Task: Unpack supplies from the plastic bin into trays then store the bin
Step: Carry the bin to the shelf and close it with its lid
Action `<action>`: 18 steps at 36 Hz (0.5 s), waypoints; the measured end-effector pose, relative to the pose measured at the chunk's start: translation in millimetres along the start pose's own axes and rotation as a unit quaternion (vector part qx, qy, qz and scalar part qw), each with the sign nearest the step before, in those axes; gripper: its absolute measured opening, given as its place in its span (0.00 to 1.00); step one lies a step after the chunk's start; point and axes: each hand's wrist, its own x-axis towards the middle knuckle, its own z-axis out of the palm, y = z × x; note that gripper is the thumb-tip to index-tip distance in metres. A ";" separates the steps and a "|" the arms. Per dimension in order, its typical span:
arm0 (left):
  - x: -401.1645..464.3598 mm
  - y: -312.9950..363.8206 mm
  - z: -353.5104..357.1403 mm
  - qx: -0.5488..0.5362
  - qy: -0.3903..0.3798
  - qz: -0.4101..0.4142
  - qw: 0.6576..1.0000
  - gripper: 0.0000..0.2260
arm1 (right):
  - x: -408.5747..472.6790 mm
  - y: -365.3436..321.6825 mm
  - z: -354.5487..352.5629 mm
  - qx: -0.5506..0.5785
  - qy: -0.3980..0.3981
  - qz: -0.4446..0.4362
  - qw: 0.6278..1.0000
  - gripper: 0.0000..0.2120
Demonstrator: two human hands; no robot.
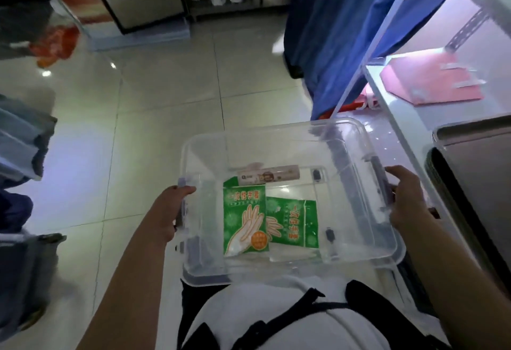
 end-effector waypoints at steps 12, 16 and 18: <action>182.9 187.6 4.4 0.192 -0.166 0.059 0.965 0.12 | -35.7 30.0 127.0 0.118 0.251 0.019 0.961 0.15; 206.5 231.7 22.1 0.259 -0.208 0.066 0.941 0.21 | -65.8 29.5 150.3 0.183 0.295 0.034 0.937 0.10; 210.2 247.2 34.8 0.286 -0.223 0.071 0.929 0.21 | -81.8 32.6 158.7 0.204 0.318 0.038 0.925 0.09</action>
